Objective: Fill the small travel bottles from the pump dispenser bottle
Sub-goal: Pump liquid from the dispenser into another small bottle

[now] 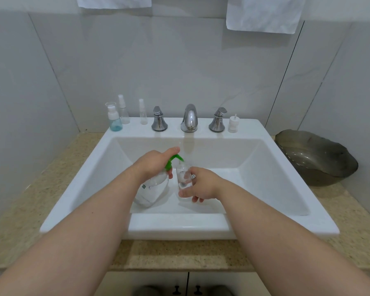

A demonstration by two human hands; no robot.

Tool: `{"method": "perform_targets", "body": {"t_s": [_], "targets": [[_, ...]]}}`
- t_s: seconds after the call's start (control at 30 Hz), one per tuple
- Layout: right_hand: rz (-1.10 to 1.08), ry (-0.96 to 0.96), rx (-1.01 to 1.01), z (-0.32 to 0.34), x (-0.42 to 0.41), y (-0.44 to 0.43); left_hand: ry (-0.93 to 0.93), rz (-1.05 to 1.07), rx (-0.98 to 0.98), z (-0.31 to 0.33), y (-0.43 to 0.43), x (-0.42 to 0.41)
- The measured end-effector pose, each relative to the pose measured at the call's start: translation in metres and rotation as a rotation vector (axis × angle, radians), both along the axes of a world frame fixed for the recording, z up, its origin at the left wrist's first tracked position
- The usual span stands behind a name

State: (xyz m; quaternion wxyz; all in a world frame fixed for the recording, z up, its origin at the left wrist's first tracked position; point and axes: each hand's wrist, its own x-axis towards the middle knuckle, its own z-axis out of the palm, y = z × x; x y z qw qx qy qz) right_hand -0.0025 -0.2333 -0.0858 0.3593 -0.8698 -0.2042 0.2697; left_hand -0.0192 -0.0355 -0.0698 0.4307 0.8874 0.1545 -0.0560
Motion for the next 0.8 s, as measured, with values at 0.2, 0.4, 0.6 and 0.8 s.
{"method": "perform_targets", "body": {"t_s": [0.2, 0.4, 0.6, 0.8], "targets": [[0.003, -0.004, -0.008, -0.0014, 0.0020, 0.0005, -0.002, -0.003, -0.006, 0.0055, -0.0043, -0.0002], [0.016, -0.007, -0.026, -0.0010, 0.0013, 0.0002, -0.006, -0.024, -0.016, 0.0016, -0.0018, 0.0015], [0.024, -0.001, -0.039, -0.0004, 0.0004, -0.0004, -0.014, -0.066, -0.009, 0.0026, -0.0021, 0.0013], [0.015, 0.000, -0.033, -0.0014, 0.0014, -0.0002, -0.019, -0.043, 0.015, 0.0004, -0.0008, -0.0004]]}}
